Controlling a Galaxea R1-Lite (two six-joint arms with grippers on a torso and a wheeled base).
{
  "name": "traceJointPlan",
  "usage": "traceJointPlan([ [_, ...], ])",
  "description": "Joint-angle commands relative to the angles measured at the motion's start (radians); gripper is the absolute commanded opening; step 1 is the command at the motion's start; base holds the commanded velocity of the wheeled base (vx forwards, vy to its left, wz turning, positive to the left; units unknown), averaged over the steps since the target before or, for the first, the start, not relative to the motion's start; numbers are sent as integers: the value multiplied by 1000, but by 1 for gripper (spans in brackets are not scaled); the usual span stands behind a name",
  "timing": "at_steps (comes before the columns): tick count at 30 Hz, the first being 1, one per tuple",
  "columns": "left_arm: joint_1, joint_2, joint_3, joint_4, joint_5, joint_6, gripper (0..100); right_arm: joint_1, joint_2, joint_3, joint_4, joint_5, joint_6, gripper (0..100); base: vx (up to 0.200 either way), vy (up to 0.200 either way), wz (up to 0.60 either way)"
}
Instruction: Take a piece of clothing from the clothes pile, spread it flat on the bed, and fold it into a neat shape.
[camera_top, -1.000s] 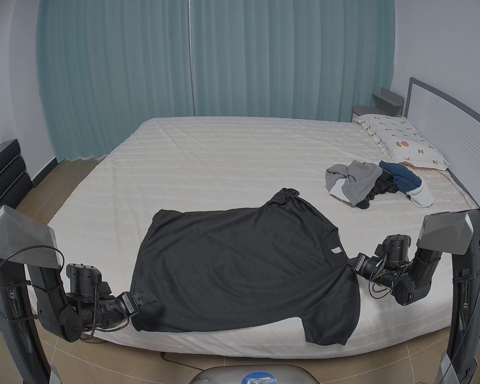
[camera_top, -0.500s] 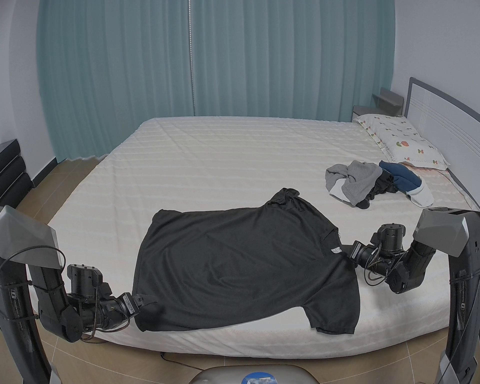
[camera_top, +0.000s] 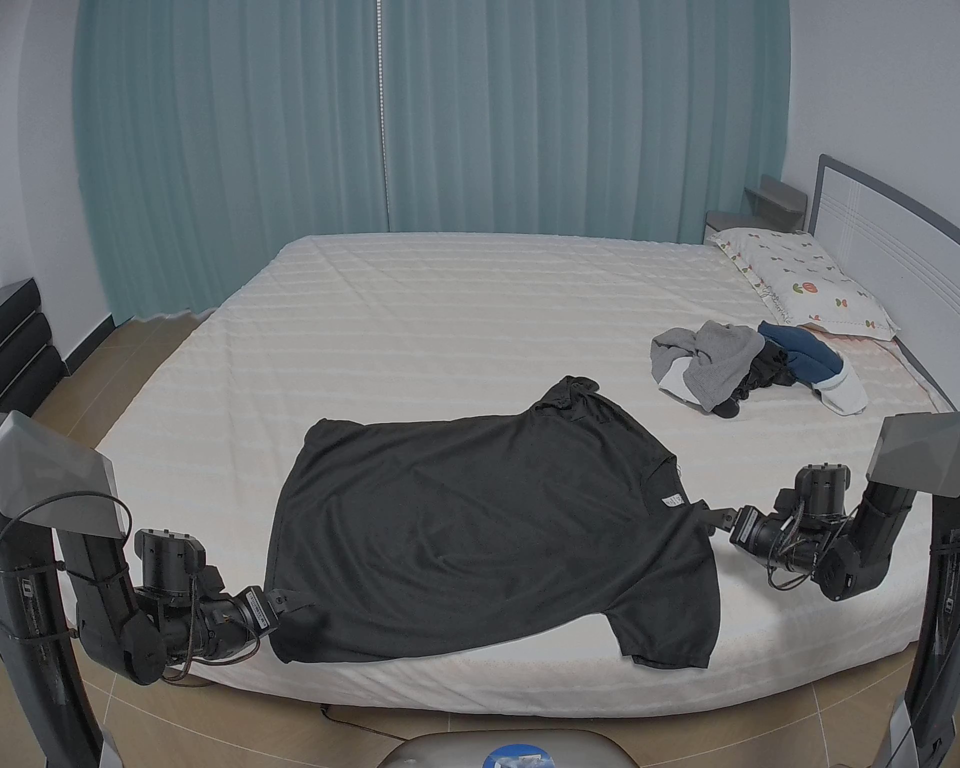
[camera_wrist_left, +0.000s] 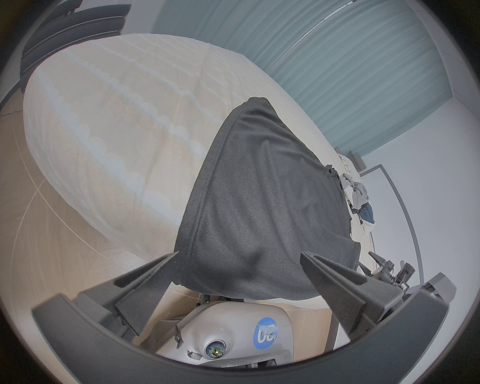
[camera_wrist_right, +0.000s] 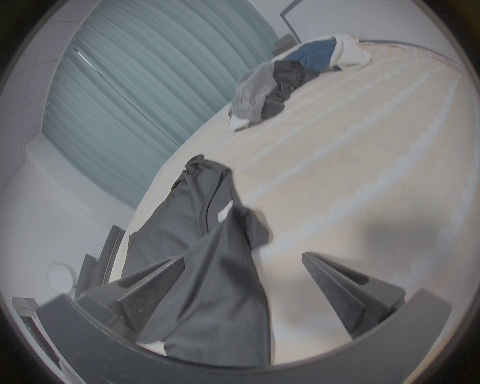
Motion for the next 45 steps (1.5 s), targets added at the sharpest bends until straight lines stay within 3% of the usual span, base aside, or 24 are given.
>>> traceJointPlan([
  [1,-1,1,0,0,0,0,100,-13,-86,168,-11,93,-11,100,0,0,0],
  [4,-1,1,0,0,0,0,100,-6,-83,245,-25,153,-62,100,0,0,0],
  [8,-1,1,0,0,0,0,100,0,-58,306,-71,178,-123,100,0,0,0],
  [29,-1,3,0,0,2,1,100,69,60,320,-235,192,-114,100,0,0,0],
  [30,-1,1,0,0,2,1,100,71,63,321,-240,190,-114,0,0,0,0],
  [45,9,0,22,0,8,16,100,11,61,374,-286,198,-111,0,0,0,0],
])
